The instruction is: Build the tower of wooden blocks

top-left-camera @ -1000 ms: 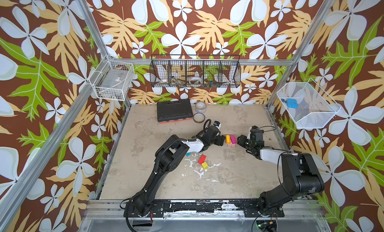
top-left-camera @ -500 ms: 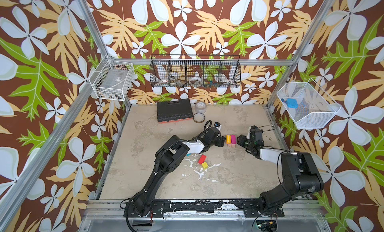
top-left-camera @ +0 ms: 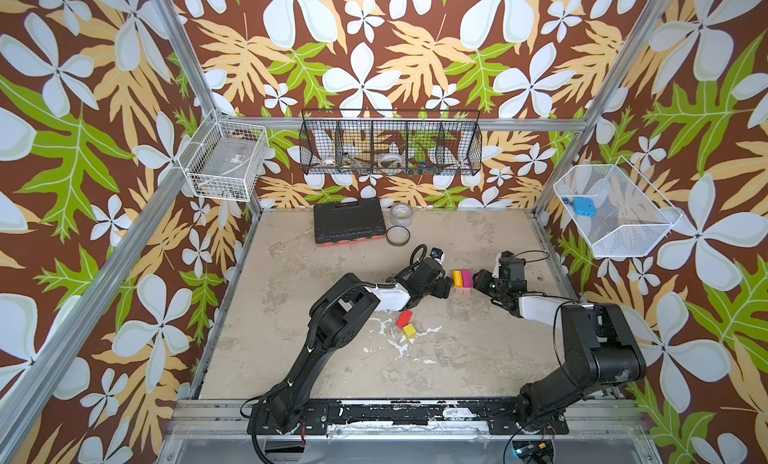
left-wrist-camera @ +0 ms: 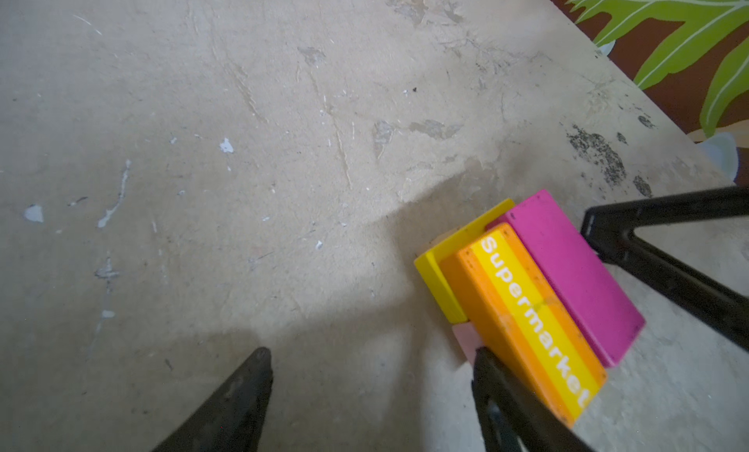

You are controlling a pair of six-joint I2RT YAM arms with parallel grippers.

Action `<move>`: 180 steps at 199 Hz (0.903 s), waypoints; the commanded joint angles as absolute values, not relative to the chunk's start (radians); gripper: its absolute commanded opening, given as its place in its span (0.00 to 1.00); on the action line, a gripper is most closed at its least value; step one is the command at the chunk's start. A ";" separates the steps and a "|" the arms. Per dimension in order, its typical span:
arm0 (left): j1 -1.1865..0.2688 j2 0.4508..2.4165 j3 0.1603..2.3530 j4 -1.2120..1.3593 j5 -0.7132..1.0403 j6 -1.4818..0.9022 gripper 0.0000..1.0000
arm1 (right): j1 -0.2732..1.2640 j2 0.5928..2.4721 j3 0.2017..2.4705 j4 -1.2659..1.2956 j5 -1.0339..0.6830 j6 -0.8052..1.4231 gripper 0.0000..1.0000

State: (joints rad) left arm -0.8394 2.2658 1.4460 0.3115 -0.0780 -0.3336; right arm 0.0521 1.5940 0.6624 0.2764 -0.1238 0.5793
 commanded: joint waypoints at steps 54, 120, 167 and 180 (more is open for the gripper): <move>-0.843 2.264 1.463 0.316 -0.106 -0.327 0.79 | 0.054 1.601 0.673 0.273 -0.130 0.581 0.52; -0.843 2.273 1.503 0.280 -0.134 -0.304 0.81 | 0.057 1.610 0.681 0.271 -0.133 0.578 0.52; -0.841 2.275 1.513 0.272 -0.151 -0.293 0.81 | 0.058 1.614 0.688 0.267 -0.132 0.577 0.52; -0.841 2.261 1.502 0.272 -0.163 -0.289 0.81 | 0.059 1.611 0.687 0.267 -0.125 0.577 0.52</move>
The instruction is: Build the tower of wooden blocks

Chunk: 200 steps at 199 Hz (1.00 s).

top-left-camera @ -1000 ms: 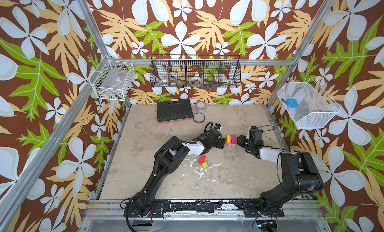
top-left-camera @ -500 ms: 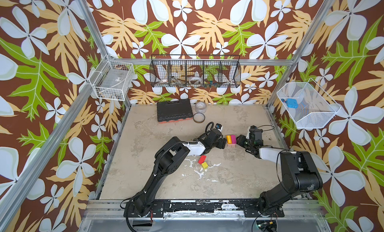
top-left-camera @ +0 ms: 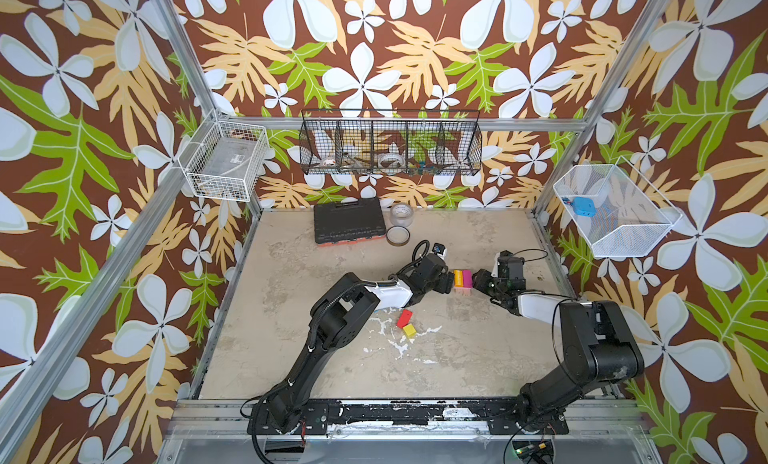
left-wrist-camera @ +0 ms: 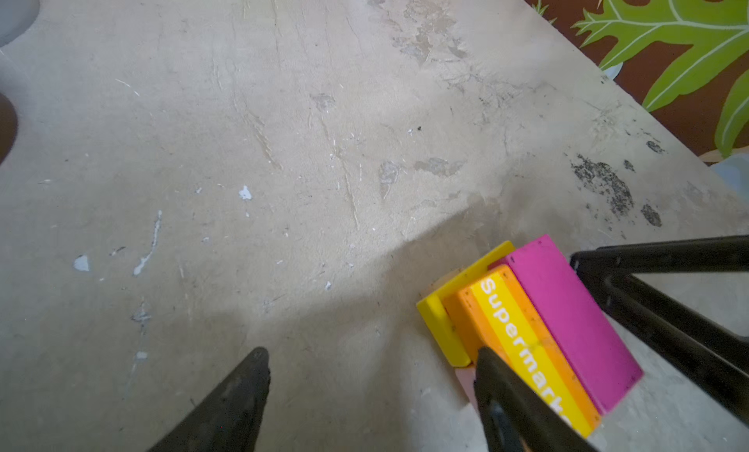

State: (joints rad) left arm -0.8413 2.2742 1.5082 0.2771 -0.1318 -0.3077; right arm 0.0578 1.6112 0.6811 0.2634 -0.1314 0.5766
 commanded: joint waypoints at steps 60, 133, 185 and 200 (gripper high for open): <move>-0.841 1.977 1.257 0.335 -0.206 -0.256 0.83 | 0.058 1.540 0.664 0.255 -0.069 0.587 0.57; -0.841 1.095 0.570 0.428 -0.131 -0.524 0.92 | 0.088 1.200 0.519 0.255 0.013 0.633 0.64; -0.839 0.664 0.609 0.112 -0.258 -0.512 1.00 | 0.382 1.045 0.508 0.163 0.140 0.675 0.69; -0.831 0.572 0.568 0.083 -0.382 -0.637 1.00 | 0.515 1.011 0.510 0.140 0.206 0.703 0.70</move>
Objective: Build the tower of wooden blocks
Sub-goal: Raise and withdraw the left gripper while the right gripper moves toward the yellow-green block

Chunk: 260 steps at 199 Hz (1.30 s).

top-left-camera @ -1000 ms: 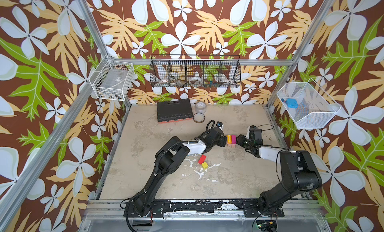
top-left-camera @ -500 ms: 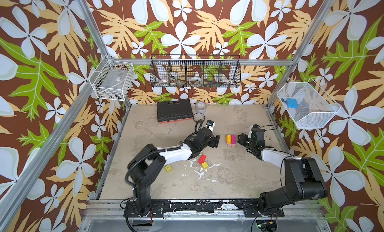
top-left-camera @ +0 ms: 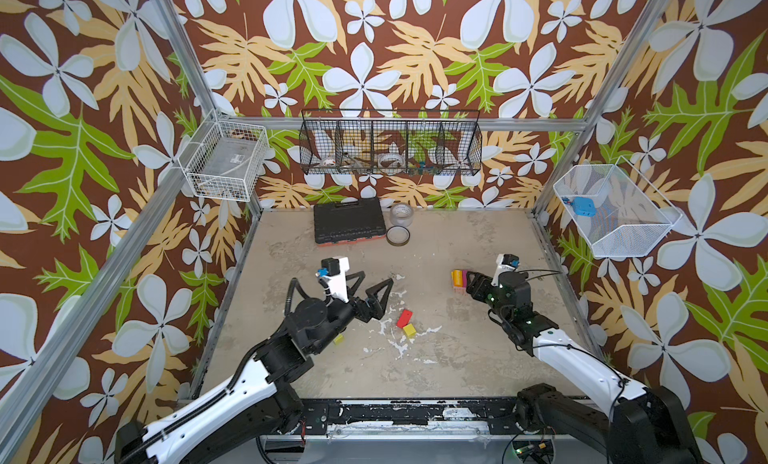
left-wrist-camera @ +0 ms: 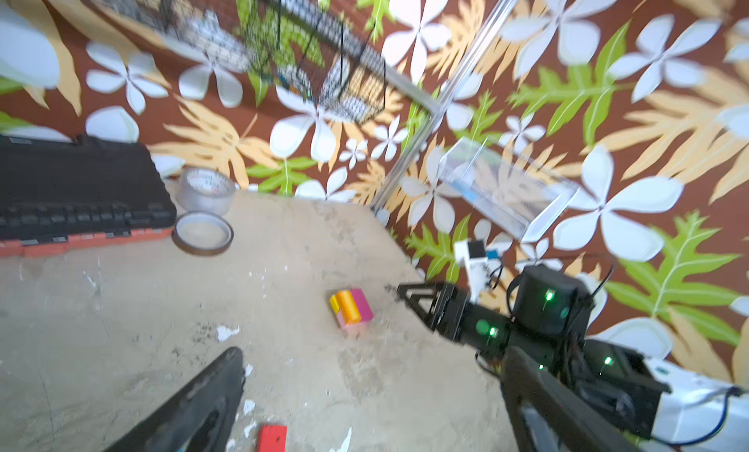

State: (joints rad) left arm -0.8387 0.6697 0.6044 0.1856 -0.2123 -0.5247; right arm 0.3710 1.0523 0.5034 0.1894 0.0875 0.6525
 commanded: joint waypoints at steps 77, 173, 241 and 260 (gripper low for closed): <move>-0.828 0.498 0.064 0.731 -0.227 -0.537 1.00 | 1.040 1.105 0.628 -0.104 0.441 0.673 0.79; -0.817 0.504 0.109 0.575 -0.483 -0.501 1.00 | 1.040 1.311 0.660 -0.179 0.268 0.552 0.85; -0.815 0.465 0.089 0.585 -0.476 -0.518 1.00 | 1.038 1.500 0.765 -0.163 0.242 0.549 0.82; -0.815 0.467 0.091 0.578 -0.474 -0.520 1.00 | 1.031 1.571 0.792 -0.169 0.246 0.582 0.76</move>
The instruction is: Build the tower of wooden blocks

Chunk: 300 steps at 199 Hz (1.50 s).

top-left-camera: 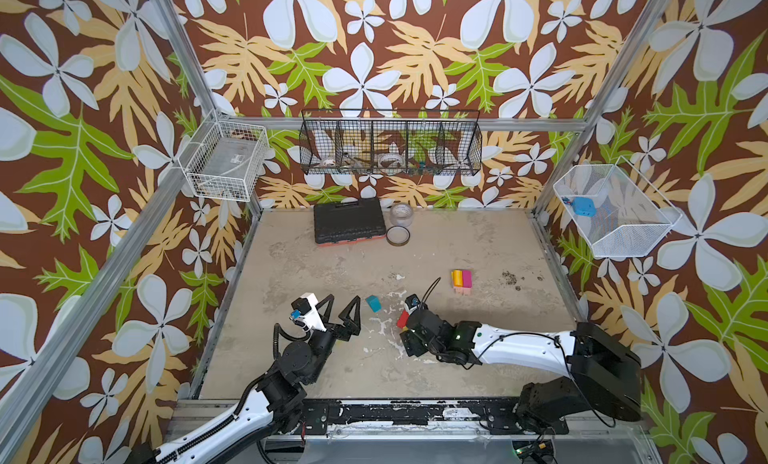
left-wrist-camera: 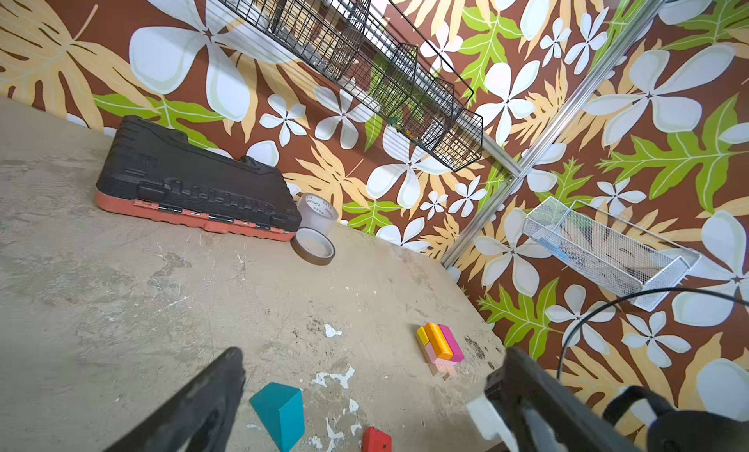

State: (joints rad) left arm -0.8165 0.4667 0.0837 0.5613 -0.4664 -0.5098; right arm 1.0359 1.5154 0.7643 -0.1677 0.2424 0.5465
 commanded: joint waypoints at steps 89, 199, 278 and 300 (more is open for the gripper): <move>-0.816 0.463 0.391 0.147 -0.436 -0.818 1.00 | 1.021 1.681 0.867 -0.185 0.264 0.616 0.60; -0.818 0.603 0.818 -0.599 -0.204 -0.526 1.00 | 1.010 1.611 0.896 -0.299 0.275 0.664 0.26; -0.818 0.496 0.620 -0.437 -0.093 -0.525 1.00 | 0.916 1.209 0.885 -0.522 0.399 0.698 0.19; -0.818 0.525 0.612 -0.437 -0.095 -0.528 1.00 | 0.897 1.142 0.906 -0.570 0.453 0.706 0.19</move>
